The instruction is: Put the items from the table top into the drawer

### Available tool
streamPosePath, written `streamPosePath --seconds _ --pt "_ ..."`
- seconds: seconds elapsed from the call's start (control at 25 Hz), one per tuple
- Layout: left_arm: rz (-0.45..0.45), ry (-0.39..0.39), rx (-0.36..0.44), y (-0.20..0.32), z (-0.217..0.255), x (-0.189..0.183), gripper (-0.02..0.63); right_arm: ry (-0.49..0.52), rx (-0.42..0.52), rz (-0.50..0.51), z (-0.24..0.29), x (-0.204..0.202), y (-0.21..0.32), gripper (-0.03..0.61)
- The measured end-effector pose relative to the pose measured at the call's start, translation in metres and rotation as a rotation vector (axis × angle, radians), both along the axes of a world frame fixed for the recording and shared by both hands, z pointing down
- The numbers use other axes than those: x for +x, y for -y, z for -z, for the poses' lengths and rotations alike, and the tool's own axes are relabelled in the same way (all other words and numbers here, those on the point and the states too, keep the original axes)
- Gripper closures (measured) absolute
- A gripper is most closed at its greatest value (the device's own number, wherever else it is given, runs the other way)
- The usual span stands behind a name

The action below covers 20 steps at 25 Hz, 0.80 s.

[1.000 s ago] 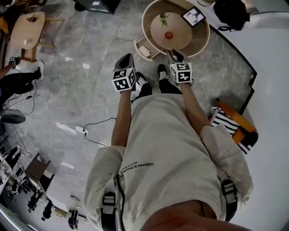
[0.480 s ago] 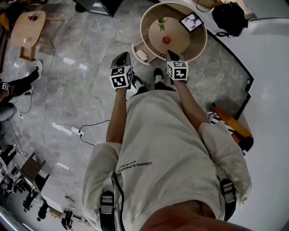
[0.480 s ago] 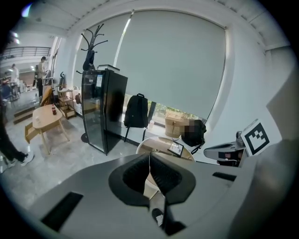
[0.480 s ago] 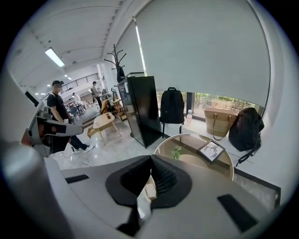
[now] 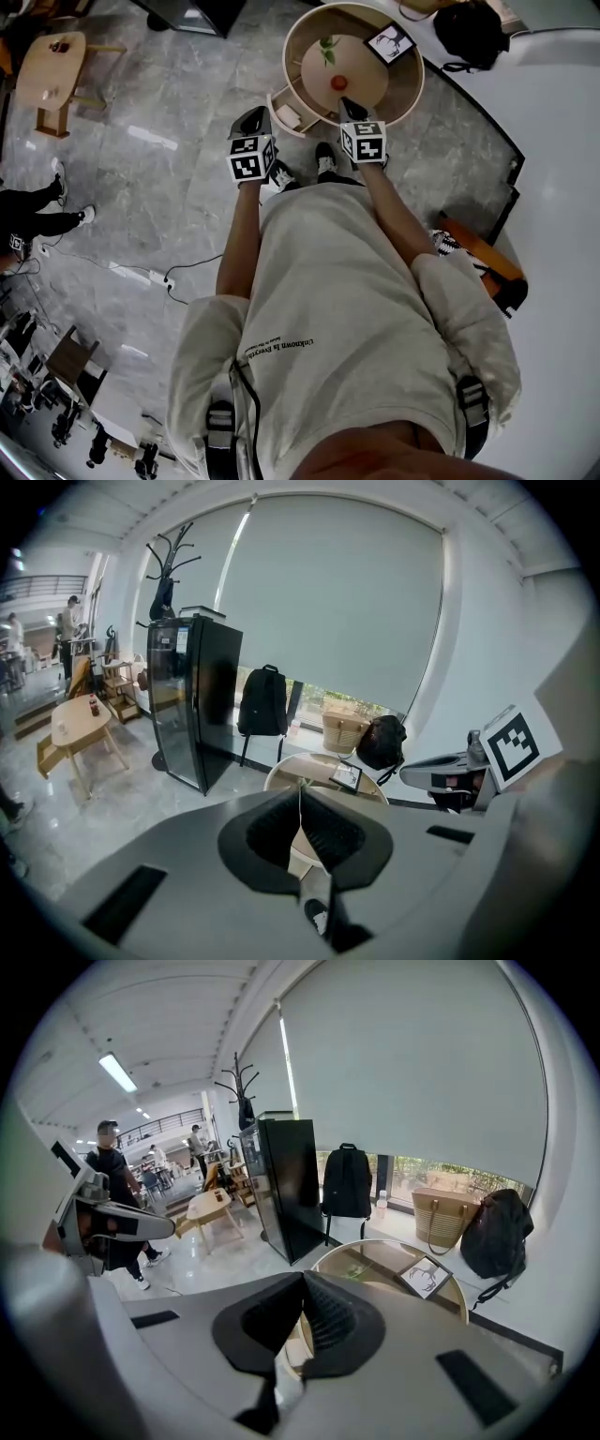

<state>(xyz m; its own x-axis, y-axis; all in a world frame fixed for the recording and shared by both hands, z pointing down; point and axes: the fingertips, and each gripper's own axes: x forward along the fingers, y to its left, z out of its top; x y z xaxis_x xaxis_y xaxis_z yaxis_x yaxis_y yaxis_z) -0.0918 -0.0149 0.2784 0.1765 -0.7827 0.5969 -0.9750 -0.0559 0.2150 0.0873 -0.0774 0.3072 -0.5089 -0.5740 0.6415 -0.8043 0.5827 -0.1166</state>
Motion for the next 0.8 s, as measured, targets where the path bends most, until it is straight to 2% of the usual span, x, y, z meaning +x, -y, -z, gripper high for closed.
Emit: streamPosePath --seconds 0.36,0.8 --pt "-0.018 0.004 0.005 0.012 0.003 0.015 0.592 0.011 0.010 0.004 0.003 0.010 0.011 0.545" --pt "0.018 0.008 -0.007 0.004 0.001 0.007 0.592 0.030 -0.006 0.055 0.001 -0.007 0.011 0.545"
